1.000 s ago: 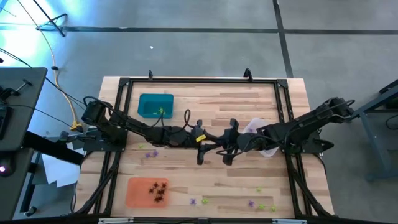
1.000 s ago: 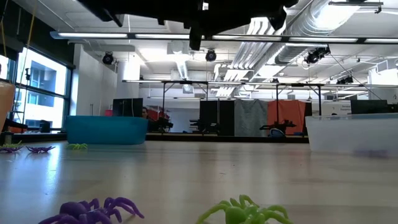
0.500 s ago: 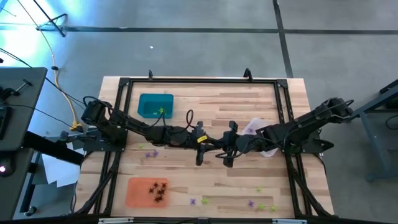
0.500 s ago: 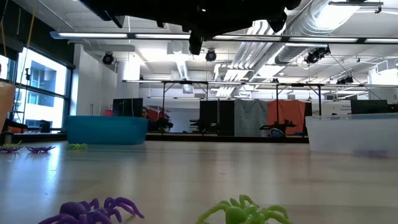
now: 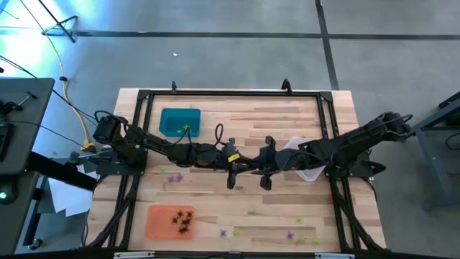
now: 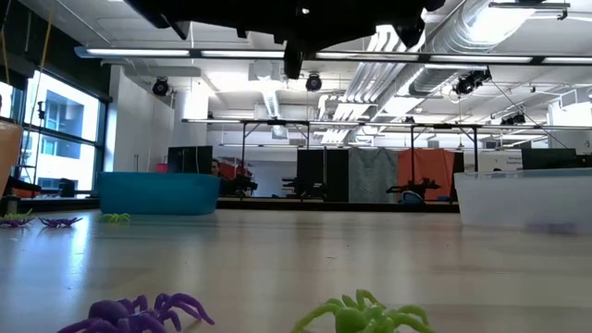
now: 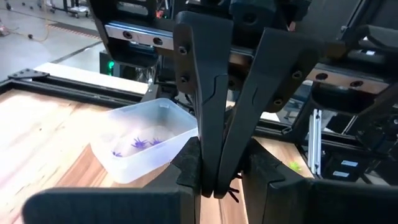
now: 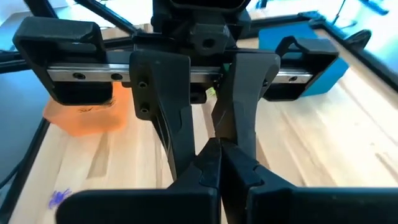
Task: Sort Halloween decoration
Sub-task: Put the black spider toy into the orange bin, then put the violet spider toy into the transparent bin
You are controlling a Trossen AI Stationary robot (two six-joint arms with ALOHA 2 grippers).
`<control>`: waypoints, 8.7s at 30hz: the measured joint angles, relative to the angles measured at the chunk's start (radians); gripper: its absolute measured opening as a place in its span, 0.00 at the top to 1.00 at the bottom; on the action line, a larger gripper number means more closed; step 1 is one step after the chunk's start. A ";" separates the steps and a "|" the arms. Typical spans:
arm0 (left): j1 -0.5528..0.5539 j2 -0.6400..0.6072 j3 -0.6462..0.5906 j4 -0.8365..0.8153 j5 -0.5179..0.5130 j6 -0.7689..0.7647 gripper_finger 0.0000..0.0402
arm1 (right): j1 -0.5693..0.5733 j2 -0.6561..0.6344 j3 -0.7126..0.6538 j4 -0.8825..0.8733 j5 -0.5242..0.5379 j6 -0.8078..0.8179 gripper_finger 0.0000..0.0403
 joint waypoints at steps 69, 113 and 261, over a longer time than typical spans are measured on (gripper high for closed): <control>-0.064 -0.225 -0.007 -0.847 0.077 -0.365 1.00 | -0.178 -0.004 0.003 0.006 -0.160 -0.215 0.82; -0.708 -0.312 -0.007 -1.420 -0.062 -1.671 1.00 | -0.178 -0.002 0.001 0.000 -0.163 -0.211 0.82; -0.534 0.433 0.585 -1.092 -0.160 -0.401 0.90 | -0.178 -0.002 0.001 -0.049 -0.163 -0.211 0.82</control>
